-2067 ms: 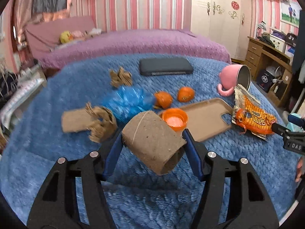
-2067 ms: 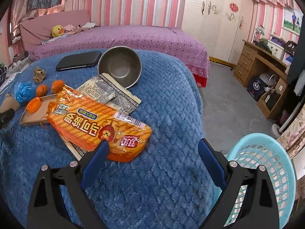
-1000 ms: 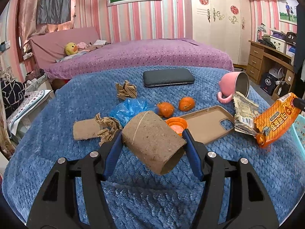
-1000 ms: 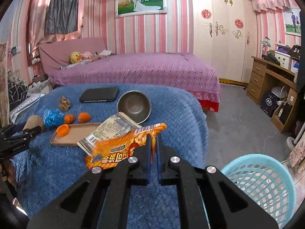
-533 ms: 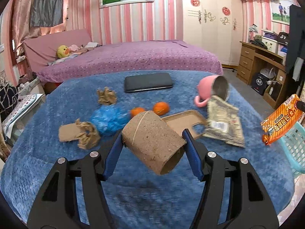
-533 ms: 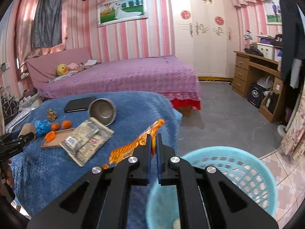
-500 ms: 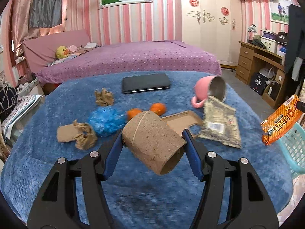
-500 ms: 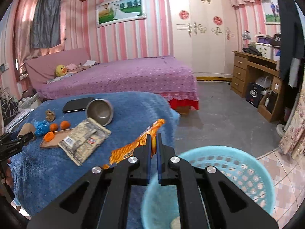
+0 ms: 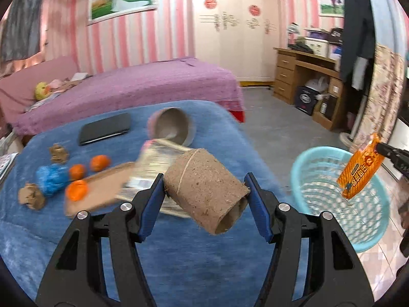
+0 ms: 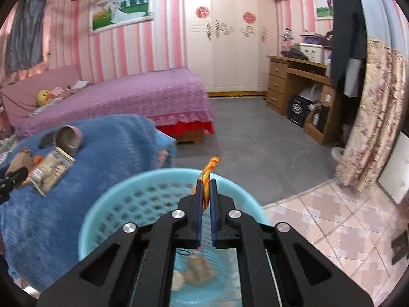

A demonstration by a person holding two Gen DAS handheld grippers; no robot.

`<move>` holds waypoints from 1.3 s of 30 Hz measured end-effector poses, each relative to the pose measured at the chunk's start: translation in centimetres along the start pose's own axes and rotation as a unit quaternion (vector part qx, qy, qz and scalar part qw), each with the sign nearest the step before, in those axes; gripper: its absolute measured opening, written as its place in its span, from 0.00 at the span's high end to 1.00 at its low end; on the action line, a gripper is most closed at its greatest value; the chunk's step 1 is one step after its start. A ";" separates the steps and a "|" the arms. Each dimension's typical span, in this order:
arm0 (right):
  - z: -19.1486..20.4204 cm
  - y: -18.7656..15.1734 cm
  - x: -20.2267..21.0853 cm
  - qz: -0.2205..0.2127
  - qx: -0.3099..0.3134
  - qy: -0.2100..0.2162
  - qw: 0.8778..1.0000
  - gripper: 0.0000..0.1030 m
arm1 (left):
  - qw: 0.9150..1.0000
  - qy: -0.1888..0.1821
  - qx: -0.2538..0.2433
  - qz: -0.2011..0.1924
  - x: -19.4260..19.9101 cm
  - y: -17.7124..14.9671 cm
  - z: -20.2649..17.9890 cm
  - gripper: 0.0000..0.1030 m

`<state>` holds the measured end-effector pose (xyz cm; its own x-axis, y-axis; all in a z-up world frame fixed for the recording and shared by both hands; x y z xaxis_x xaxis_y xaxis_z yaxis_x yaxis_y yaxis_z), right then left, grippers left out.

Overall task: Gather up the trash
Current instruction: 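Carry the tube and orange snack bag to the blue basket and release both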

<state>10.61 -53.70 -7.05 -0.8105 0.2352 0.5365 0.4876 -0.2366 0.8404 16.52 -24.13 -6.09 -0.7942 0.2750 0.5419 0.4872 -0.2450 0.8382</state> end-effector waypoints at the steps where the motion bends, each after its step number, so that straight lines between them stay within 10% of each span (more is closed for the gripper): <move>1: -0.5 -0.2 -0.1 0.003 -0.003 -0.001 1.000 0.95 | 1.000 -0.009 -0.005 0.001 -0.2 0.0 -1.6 0.40; 24: -1.7 -0.8 -0.5 0.016 -0.010 -0.016 1.000 0.95 | 0.995 -0.094 -0.030 0.034 -4.4 0.5 -16.0 0.35; 31: -1.3 -0.8 -0.7 0.018 -0.006 -0.016 1.000 0.95 | 0.997 -0.074 -0.025 0.020 -4.5 1.4 -14.1 0.09; 39: 0.3 -0.9 -1.3 0.024 0.014 -0.028 0.999 0.94 | 0.999 -0.033 0.002 0.011 -3.3 1.5 -7.5 0.06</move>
<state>11.37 -53.50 -8.50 -0.7662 0.2769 0.5798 0.5358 -0.2228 0.8144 17.14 -32.38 -7.06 -0.7577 0.3303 0.5629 0.5054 -0.2486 0.8263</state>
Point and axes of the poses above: each gripper's, at about its wrist camera, not at the fingertips, and x roughly against the way its jaws point, z to its left, y to its top, the point moved 10 cm from there along -x, roughly the way its jaws point, and after that the axes turned 2 degrees about -x, right-handed, at the moved point
